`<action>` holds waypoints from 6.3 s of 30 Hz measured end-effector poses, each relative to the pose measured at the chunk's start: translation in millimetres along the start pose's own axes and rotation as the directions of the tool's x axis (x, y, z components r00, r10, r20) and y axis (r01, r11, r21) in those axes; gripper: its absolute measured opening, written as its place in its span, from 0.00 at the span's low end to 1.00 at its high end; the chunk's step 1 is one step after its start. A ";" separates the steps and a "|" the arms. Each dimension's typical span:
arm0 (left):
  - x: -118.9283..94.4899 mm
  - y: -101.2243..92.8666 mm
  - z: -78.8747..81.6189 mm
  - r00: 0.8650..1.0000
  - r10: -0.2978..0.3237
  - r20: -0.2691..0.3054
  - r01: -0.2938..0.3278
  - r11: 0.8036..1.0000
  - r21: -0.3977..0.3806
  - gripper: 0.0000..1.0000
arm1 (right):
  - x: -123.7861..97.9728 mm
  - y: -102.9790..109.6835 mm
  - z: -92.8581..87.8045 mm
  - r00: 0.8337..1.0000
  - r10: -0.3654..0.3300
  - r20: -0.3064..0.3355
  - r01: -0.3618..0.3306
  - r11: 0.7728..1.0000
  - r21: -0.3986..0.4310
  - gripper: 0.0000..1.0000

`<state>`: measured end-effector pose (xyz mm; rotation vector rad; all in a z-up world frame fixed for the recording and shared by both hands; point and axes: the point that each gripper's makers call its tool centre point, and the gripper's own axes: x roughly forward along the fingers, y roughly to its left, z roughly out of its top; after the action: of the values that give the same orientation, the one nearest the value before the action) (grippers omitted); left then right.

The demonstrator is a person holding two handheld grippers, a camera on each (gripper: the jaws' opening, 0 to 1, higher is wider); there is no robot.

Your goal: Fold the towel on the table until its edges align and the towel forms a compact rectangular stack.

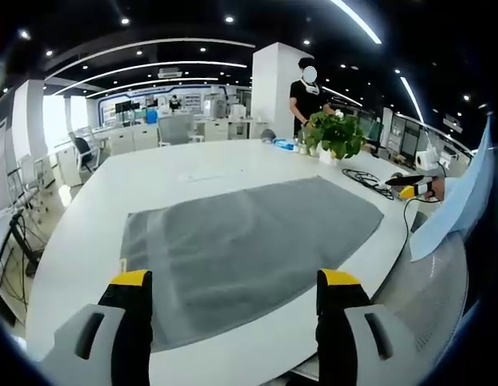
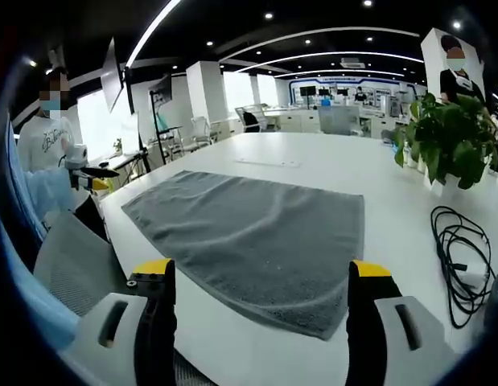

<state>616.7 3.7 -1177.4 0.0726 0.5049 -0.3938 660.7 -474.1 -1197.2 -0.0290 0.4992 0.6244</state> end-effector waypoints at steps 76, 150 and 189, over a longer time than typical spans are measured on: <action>-2.9 11.3 4.2 0.999 -0.029 0.028 0.028 0.999 0.040 0.86 | 3.6 5.1 11.5 0.999 -0.006 -0.040 0.004 0.999 -0.032 0.88; 74.8 -191.1 90.3 0.988 -0.153 0.024 0.146 0.970 0.197 0.83 | 60.2 -132.3 86.3 0.985 0.147 -0.091 -0.163 0.965 -0.203 0.87; 151.9 -313.6 118.8 0.947 -0.317 -0.052 0.316 0.895 0.315 0.78 | 116.3 -180.7 134.5 0.968 0.202 -0.149 -0.238 0.926 -0.293 0.85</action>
<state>672.1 -358.1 -1138.1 0.3075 0.4483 -0.7959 903.3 -533.6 -1153.7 -0.3116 0.5169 0.9226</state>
